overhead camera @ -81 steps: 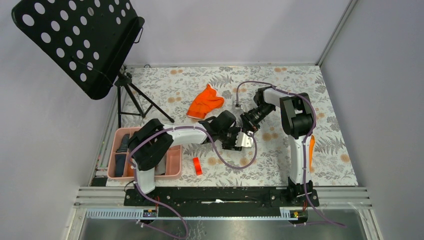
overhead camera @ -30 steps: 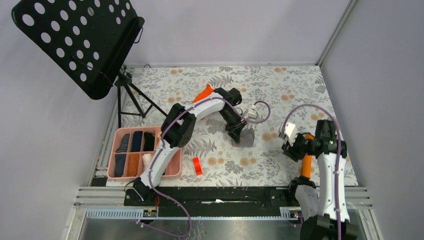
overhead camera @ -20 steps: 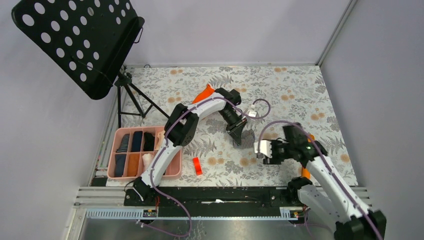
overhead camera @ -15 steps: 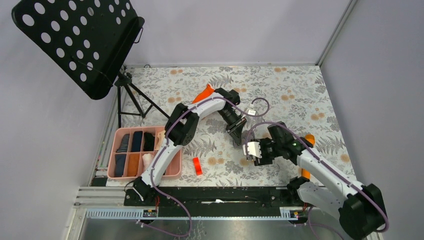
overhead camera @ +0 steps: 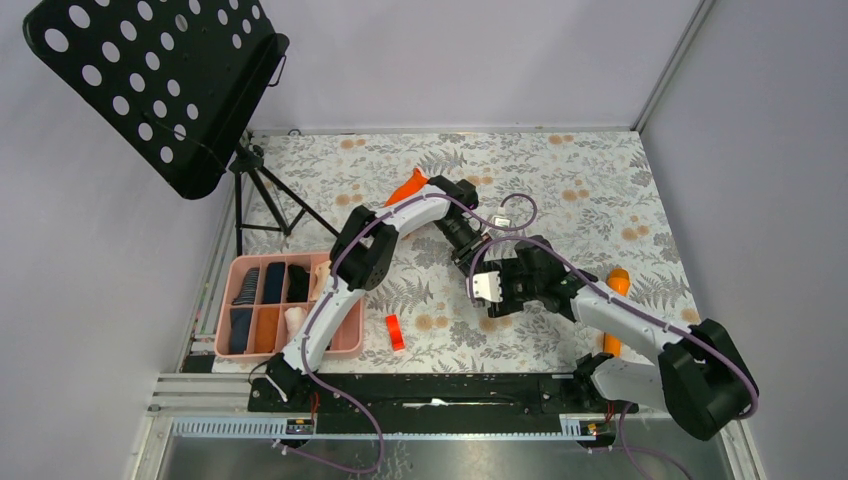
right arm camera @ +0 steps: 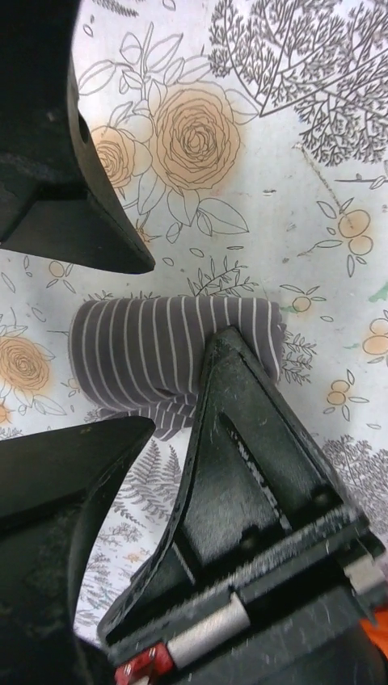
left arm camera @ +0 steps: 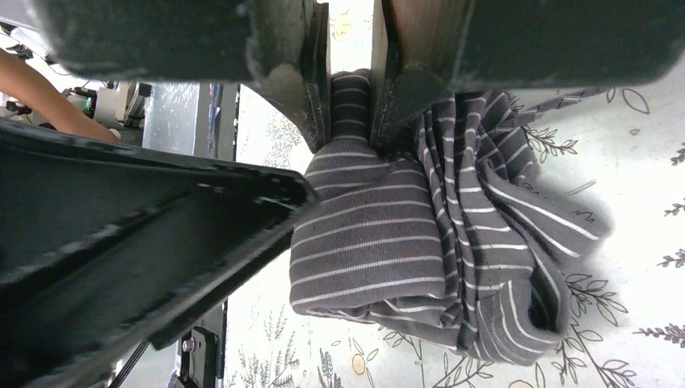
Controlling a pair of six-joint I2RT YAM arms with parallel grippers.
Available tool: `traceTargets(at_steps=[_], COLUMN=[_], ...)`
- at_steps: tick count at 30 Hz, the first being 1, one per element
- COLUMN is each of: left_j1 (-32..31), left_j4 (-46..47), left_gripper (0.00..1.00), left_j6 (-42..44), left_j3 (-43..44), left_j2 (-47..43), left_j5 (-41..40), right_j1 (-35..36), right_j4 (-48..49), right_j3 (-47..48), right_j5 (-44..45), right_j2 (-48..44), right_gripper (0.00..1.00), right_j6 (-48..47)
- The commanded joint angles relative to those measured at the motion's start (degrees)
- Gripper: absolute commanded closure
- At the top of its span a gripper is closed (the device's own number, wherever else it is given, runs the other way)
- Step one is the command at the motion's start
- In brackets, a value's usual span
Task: Roll the underwear
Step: Roll the underwear to the center of the board.
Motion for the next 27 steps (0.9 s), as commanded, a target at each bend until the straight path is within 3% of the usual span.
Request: traceTargets(at_steps=[1, 5, 8, 10, 13, 19, 23, 27], left_j1=[-0.27, -0.23, 0.31, 0.91, 4.07, 12.41, 12.59, 11.66], left_j4=[-0.31, -0.32, -0.22, 0.74, 1.67, 18.60, 21.62, 39.16], left_gripper=[1.00, 1.00, 1.00, 0.89, 0.72, 0.60, 0.59, 0.55], left_j6=[1.32, 0.96, 0.49, -1.76, -3.26, -9.57, -3.35, -4.47], left_j3=[-0.49, 0.10, 0.53, 0.64, 0.60, -13.61, -18.85, -35.17], left_j2=[4.59, 4.69, 4.45, 3.73, 0.20, -21.14, -33.01, -46.40], left_j5=[-8.37, -8.84, -9.11, -10.12, -9.41, -6.07, -9.85, -18.28], right_j1=[0.55, 0.54, 0.54, 0.53, 0.33, -3.86, -8.43, -15.18], right_j4=[5.10, 1.69, -3.97, -7.76, -10.70, -17.58, -24.47, -27.68], right_j3=[-1.17, 0.37, 1.92, 2.46, 3.59, 9.44, 16.21, 24.81], right_j5=[1.51, -1.23, -3.02, -3.36, -2.92, -8.02, -9.76, -12.47], right_j2=[3.89, 6.46, 7.38, 7.76, 8.94, 13.56, 22.44, 32.06], right_gripper=[0.30, 0.46, 0.68, 0.81, 0.92, 0.96, 0.97, 0.98], right_j6=[-1.75, -2.75, -4.66, -5.48, -3.20, 1.84, 3.87, 8.99])
